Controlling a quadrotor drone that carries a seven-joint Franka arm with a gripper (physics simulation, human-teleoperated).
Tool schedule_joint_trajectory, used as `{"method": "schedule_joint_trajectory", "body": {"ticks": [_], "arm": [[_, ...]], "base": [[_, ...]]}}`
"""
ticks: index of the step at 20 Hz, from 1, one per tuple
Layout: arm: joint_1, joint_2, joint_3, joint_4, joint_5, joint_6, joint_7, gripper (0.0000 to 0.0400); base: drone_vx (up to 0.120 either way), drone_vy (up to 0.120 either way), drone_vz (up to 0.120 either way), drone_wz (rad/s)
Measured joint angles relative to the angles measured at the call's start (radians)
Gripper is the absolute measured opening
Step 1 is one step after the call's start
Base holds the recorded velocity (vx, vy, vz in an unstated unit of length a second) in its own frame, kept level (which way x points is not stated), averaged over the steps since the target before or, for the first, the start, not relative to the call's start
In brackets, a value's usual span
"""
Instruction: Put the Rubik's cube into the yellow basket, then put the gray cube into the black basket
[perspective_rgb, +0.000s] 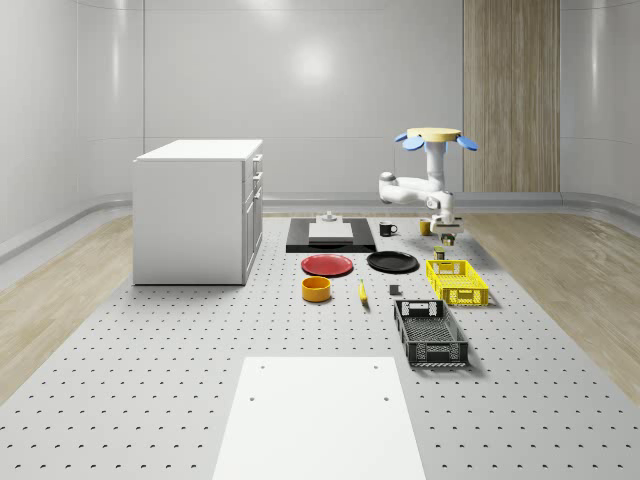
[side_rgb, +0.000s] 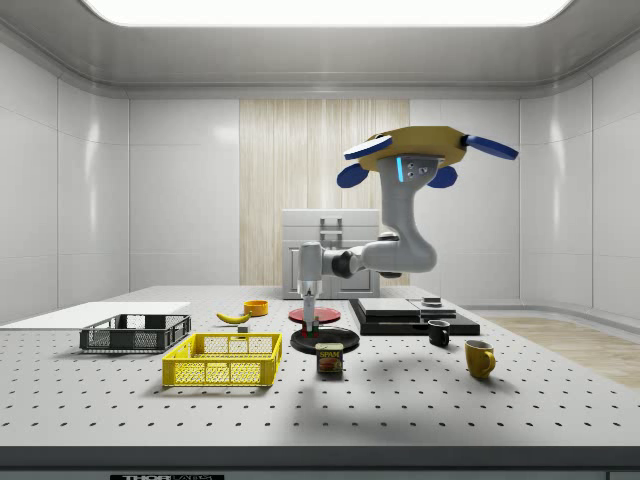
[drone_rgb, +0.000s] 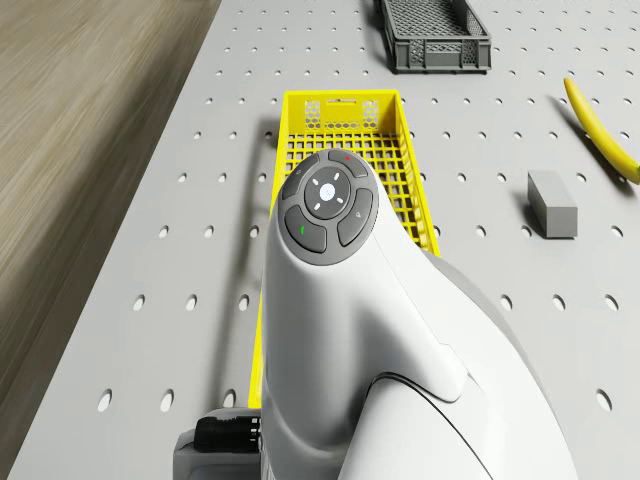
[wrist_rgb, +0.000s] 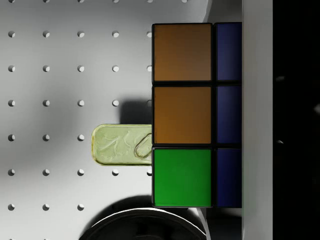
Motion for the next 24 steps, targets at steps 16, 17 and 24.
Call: {"method": "schedule_joint_trajectory", "body": {"ticks": [16,17,24], "arm": [[-0.002,-0.015,0.002,0.000,0.006,0.014,0.001,0.0325],[-0.002,-0.016,0.002,0.000,0.006,0.015,0.001,0.0325],[-0.002,-0.021,0.003,0.000,0.008,0.020,0.002,0.0325]], "base": [[0.120,0.000,-0.023,0.000],[0.120,0.000,0.000,0.000],[0.120,0.000,0.000,0.000]]}}
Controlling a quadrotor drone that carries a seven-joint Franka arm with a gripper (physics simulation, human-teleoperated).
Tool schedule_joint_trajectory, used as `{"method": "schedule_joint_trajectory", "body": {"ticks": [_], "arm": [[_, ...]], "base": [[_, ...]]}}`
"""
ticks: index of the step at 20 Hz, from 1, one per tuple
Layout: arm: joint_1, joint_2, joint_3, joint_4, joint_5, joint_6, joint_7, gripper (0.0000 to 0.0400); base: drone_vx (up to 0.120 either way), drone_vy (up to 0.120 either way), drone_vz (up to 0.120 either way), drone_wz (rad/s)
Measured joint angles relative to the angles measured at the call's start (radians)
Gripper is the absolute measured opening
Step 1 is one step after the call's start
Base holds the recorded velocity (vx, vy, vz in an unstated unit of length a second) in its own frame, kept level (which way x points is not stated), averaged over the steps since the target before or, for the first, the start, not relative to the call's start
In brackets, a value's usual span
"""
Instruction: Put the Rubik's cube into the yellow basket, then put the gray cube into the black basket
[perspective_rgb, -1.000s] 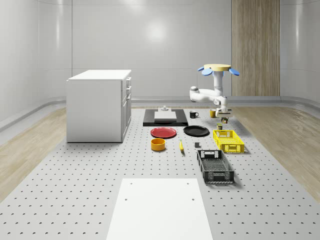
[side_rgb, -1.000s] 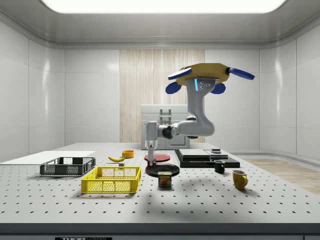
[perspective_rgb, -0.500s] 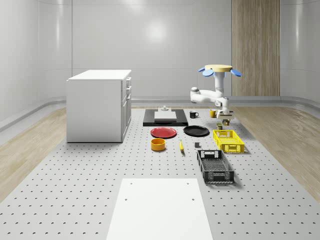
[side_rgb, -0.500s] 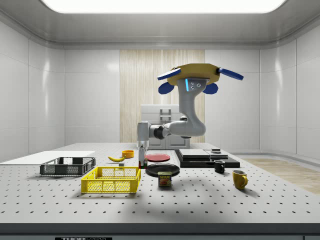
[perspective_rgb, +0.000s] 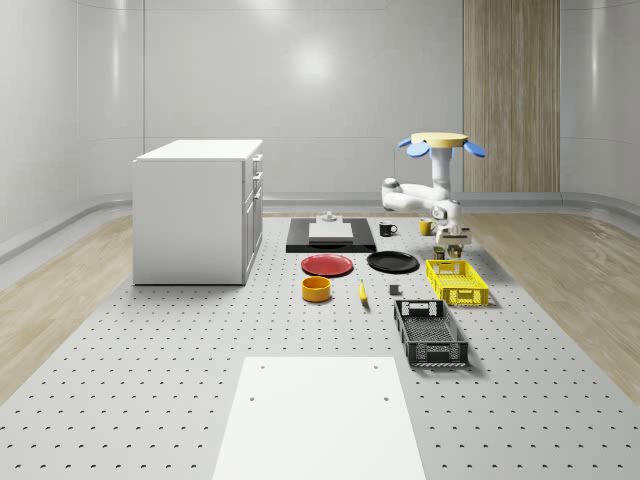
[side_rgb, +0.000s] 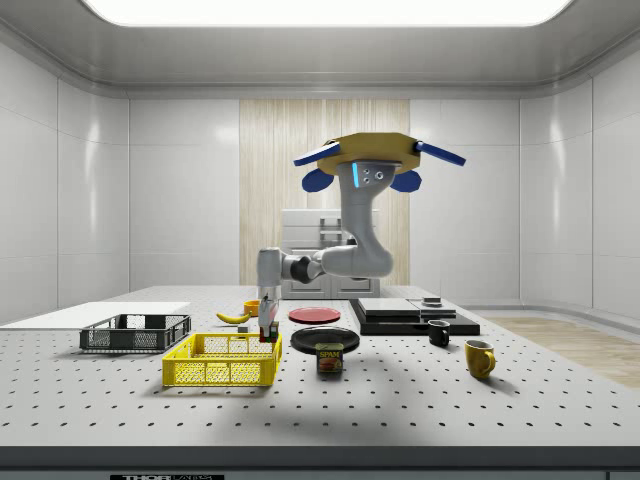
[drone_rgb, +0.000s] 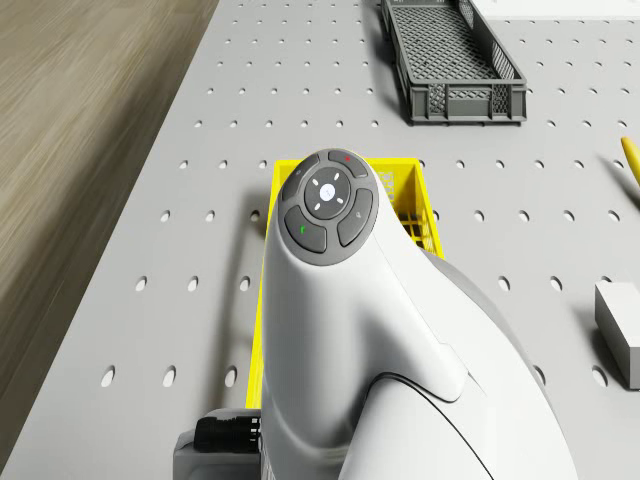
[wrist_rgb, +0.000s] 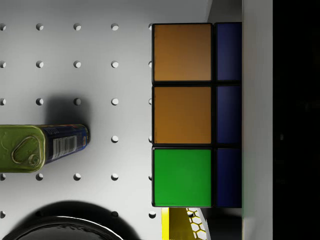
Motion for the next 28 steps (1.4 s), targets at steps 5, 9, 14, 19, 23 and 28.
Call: {"method": "schedule_joint_trajectory", "body": {"ticks": [5,9,14,19,23,28], "arm": [[0.000,-0.003,0.000,0.000,0.001,0.003,0.000,0.0325],[-0.001,-0.005,0.001,0.000,0.002,0.005,0.000,0.0325],[-0.001,-0.008,0.001,0.000,0.003,0.007,0.001,0.0325],[-0.002,-0.010,-0.005,0.001,-0.003,0.011,0.001,0.0325],[-0.007,-0.013,-0.050,0.006,-0.045,0.027,0.002,0.0325],[-0.018,-0.015,-0.131,0.020,-0.121,0.053,0.004,0.0325]], "base": [[0.120,0.000,0.000,0.000],[0.120,-0.080,0.000,0.000],[0.120,-0.112,0.000,0.000],[0.040,0.000,0.000,0.000],[0.000,0.000,0.000,0.000],[0.000,0.000,0.000,0.000]]}}
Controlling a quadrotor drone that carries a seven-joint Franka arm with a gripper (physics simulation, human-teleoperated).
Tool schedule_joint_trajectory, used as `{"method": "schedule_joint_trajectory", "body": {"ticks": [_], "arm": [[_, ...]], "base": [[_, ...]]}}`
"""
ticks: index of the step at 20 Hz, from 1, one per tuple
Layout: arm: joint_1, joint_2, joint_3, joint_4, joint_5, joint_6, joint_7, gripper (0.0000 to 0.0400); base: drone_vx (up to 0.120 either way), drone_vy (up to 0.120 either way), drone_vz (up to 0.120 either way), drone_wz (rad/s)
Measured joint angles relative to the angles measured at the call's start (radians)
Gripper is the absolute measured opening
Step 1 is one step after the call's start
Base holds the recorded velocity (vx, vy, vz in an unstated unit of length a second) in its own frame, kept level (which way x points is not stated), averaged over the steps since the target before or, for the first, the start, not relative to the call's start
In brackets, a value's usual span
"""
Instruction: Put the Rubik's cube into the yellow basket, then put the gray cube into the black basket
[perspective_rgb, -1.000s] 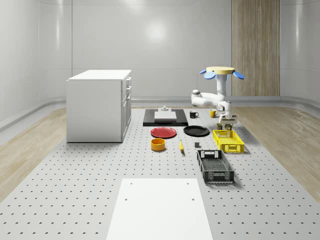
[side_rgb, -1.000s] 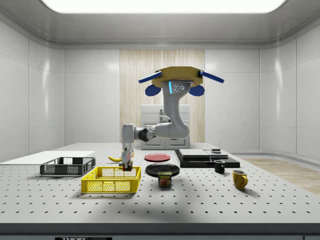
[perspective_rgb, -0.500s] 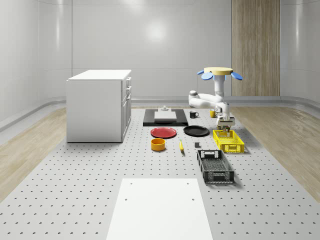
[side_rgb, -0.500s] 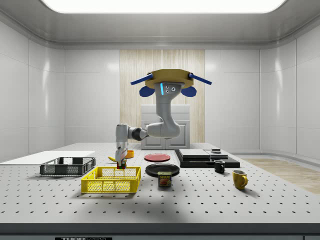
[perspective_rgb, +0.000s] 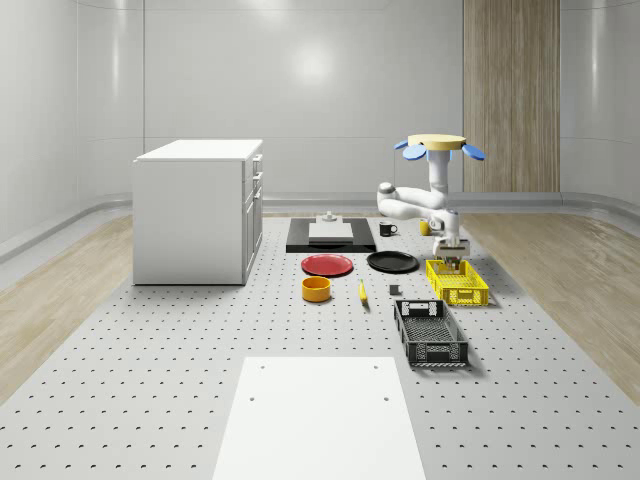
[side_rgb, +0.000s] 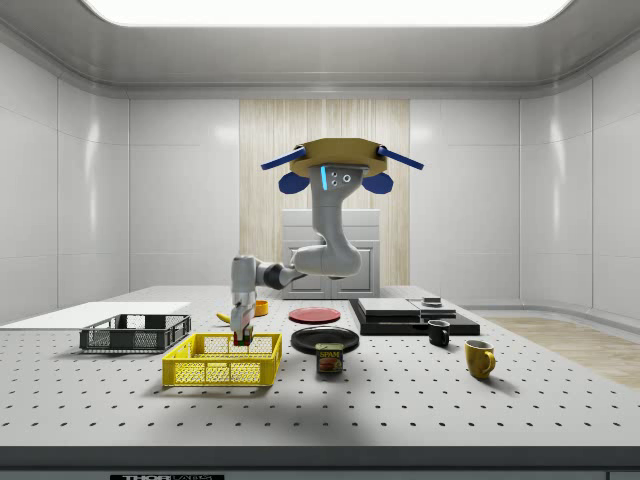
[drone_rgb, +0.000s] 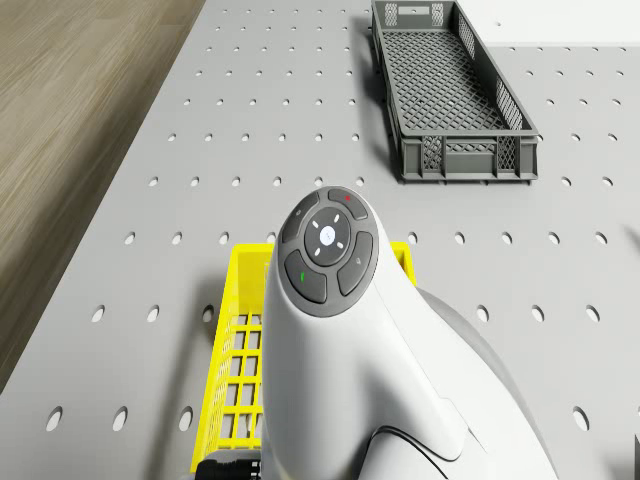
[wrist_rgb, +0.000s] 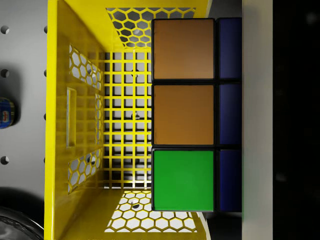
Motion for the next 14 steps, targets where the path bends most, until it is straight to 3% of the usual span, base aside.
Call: {"method": "schedule_joint_trajectory", "body": {"ticks": [14], "arm": [[-0.033,0.017,-0.165,0.048,-0.159,0.046,0.003,0.0325]], "base": [[0.000,0.000,0.000,0.000]]}}
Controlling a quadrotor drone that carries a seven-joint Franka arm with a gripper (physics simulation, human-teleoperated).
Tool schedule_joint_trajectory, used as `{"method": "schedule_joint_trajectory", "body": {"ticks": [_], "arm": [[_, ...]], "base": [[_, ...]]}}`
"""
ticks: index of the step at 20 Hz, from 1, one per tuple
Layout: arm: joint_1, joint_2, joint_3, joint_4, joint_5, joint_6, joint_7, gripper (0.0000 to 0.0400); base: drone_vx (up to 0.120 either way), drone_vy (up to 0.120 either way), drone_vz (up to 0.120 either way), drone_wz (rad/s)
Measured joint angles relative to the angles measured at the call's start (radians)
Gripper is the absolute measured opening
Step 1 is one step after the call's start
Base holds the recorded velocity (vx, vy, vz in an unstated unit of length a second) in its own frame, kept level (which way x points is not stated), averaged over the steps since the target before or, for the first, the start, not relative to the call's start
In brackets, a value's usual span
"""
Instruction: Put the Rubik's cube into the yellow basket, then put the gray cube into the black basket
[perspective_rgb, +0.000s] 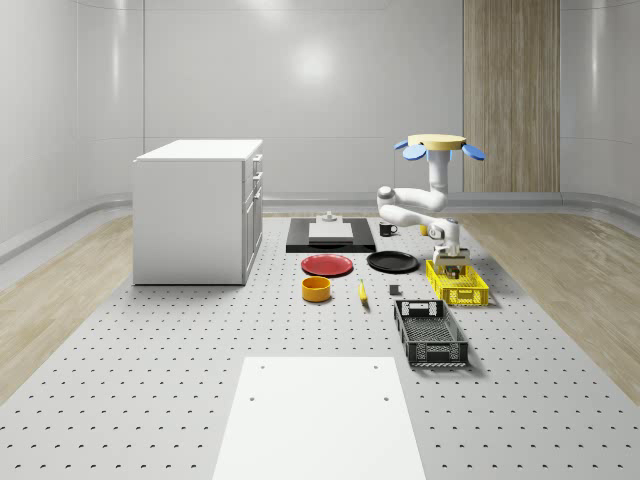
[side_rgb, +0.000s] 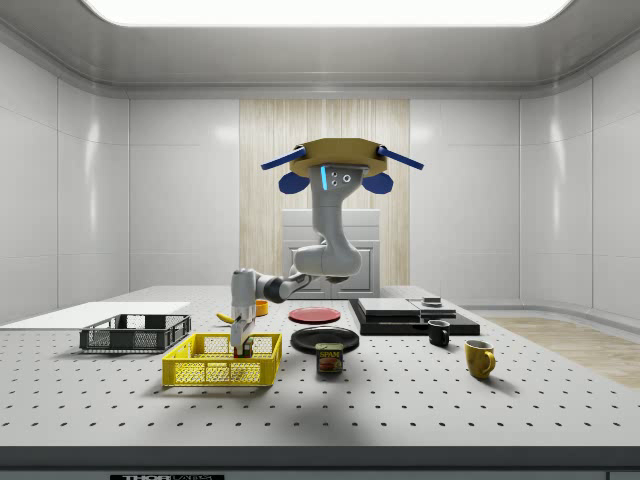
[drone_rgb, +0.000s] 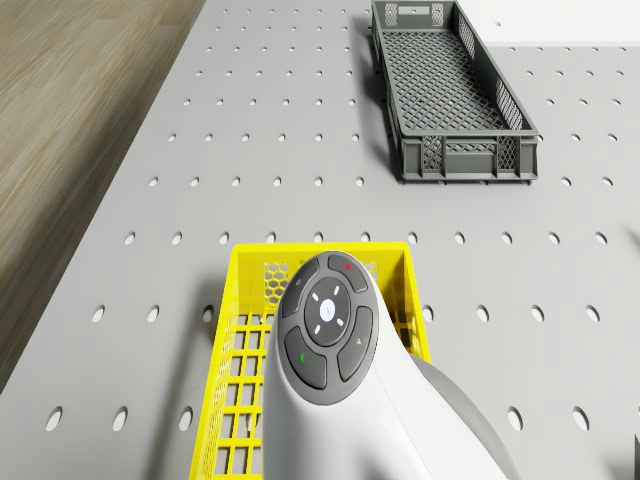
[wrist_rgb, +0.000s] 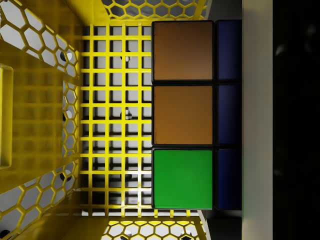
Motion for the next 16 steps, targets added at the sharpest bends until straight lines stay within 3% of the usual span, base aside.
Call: {"method": "schedule_joint_trajectory", "body": {"ticks": [4,8,16], "arm": [[-0.006,0.008,-0.032,0.013,-0.032,0.007,-0.001,0.0325],[-0.006,0.016,-0.044,0.017,-0.045,0.005,-0.003,0.0367],[0.021,0.023,0.036,-0.016,0.026,-0.039,-0.009,0.0396]], "base": [[0.000,0.000,0.000,0.000],[0.000,0.000,0.000,0.000],[0.000,0.000,0.005,0.000]]}}
